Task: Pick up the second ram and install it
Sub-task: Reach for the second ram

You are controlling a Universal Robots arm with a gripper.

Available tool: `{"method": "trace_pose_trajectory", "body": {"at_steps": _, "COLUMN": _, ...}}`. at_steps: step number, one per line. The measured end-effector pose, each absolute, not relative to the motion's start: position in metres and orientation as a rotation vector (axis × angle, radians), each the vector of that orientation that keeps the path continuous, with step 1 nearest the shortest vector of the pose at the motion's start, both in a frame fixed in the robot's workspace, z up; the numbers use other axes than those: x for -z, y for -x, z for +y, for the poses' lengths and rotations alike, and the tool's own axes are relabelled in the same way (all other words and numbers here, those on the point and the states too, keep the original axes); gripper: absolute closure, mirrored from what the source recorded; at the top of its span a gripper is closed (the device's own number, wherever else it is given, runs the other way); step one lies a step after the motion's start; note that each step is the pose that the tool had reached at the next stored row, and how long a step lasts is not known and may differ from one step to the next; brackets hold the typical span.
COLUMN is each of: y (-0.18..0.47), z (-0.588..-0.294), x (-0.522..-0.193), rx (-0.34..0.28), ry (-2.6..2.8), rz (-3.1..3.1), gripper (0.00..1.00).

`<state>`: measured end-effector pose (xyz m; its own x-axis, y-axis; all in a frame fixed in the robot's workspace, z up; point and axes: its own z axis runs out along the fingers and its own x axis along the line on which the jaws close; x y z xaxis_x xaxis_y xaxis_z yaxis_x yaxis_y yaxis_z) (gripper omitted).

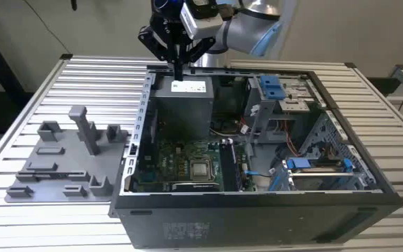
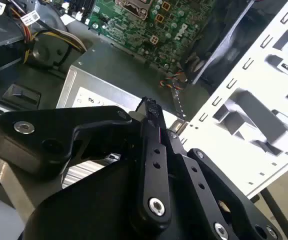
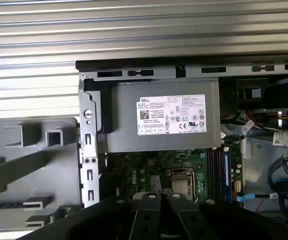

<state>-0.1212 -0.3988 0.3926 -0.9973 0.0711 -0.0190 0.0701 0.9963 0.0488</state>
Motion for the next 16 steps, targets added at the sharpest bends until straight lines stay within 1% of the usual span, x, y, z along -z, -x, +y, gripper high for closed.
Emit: {"method": "trace_pose_trajectory", "body": {"at_steps": 16, "y": 0.1230, "z": -0.3988, "x": -0.3926, "rx": -0.072, "ry": -0.110, "rz": 3.118, "gripper": 0.89}}
